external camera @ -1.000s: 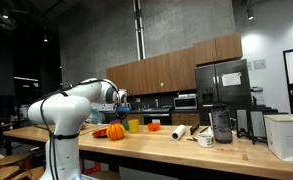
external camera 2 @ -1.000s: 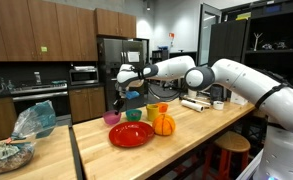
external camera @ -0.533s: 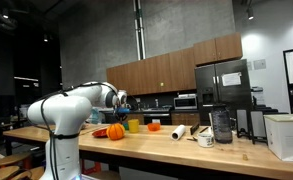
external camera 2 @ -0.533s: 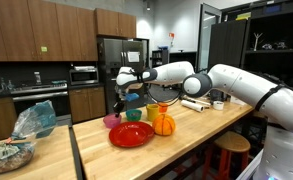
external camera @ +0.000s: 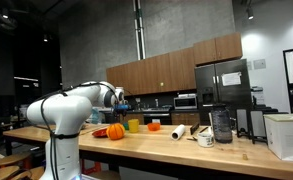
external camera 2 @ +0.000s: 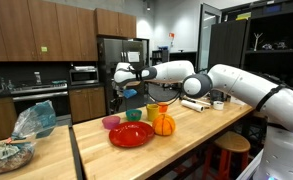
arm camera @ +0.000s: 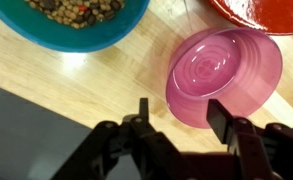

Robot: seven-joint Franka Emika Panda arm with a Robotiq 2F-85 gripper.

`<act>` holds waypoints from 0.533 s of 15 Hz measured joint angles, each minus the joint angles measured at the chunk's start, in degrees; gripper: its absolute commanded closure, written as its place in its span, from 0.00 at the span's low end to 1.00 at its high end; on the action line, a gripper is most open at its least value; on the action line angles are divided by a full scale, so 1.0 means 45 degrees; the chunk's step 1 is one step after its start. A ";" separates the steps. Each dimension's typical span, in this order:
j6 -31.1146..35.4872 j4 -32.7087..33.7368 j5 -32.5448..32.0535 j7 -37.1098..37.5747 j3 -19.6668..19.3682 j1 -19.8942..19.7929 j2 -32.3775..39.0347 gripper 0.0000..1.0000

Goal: Put the purple bowl on the red plate then put the bowl on the table.

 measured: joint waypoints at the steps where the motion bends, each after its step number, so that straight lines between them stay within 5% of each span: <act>1: -0.0030 0.0071 -0.0067 -0.0020 -0.0001 0.0073 -0.0055 0.02; 8: -0.0900 0.0254 -0.0856 -0.0181 -0.0037 0.0749 -0.0723 0.00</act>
